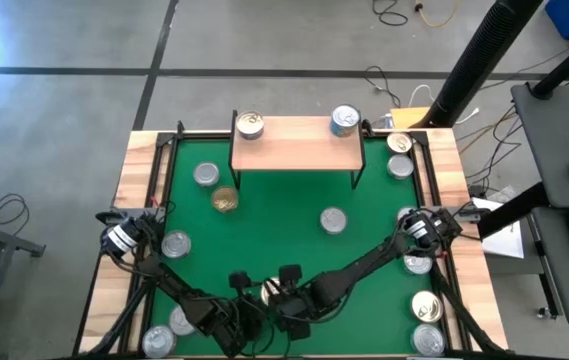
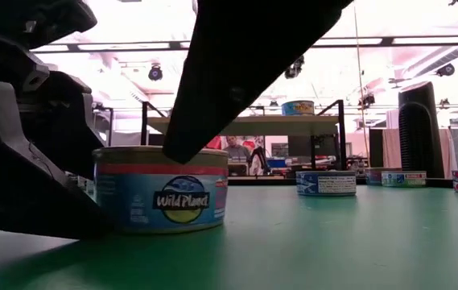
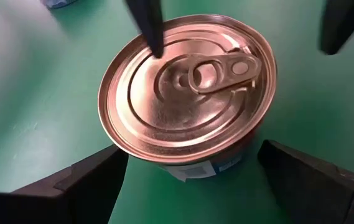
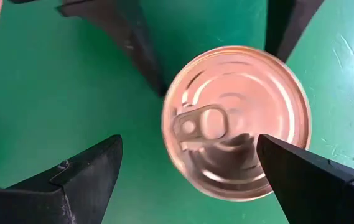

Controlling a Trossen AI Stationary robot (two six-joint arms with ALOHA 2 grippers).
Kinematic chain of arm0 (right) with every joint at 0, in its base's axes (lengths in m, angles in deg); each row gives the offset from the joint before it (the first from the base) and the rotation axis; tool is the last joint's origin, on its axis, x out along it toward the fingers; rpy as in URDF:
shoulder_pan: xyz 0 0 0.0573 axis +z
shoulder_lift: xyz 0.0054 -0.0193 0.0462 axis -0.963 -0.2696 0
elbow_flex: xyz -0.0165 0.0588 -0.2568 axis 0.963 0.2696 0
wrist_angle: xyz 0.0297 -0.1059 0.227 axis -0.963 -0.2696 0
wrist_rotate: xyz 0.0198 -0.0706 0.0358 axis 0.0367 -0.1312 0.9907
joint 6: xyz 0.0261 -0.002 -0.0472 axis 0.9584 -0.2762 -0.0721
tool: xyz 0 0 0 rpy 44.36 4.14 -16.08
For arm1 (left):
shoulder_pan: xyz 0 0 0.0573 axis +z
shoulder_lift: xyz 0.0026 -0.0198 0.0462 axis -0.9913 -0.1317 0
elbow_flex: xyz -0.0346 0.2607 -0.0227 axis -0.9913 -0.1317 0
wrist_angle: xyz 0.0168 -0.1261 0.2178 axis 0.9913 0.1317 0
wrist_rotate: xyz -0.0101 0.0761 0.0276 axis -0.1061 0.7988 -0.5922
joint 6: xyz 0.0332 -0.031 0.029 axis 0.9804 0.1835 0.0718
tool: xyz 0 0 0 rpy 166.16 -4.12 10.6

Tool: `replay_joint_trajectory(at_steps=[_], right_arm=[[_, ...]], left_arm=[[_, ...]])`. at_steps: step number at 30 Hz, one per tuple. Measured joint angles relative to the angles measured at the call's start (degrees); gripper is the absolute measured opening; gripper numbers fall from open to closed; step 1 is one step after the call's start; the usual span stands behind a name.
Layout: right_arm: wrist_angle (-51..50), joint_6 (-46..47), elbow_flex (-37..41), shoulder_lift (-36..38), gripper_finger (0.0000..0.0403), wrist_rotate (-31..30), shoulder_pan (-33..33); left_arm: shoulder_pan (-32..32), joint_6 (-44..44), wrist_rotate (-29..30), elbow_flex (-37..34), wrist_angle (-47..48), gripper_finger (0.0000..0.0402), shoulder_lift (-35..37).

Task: Stack canned seafood by type on shelf
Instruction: Stack the blue pink tuna can on top of the blue pink tuna can on the shelf

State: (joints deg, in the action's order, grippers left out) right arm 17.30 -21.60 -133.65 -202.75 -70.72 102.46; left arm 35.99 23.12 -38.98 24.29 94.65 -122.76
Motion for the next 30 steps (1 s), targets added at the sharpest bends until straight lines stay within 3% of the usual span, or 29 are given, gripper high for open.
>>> replay_joint_trajectory(at_steps=[7, 30], right_arm=[[0.2, 1.2, 0.0, -1.1, 0.0364, 5.4, 0.0], [-1.2, -2.6, -0.9, -0.3, 0.0364, 4.1, 0.0]], left_arm=[[1.1, 4.9, -1.0, -0.1, -5.4, 0.0359, -0.2], [2.1, 5.7, -2.0, -0.3, -6.2, 0.0351, 0.0]])
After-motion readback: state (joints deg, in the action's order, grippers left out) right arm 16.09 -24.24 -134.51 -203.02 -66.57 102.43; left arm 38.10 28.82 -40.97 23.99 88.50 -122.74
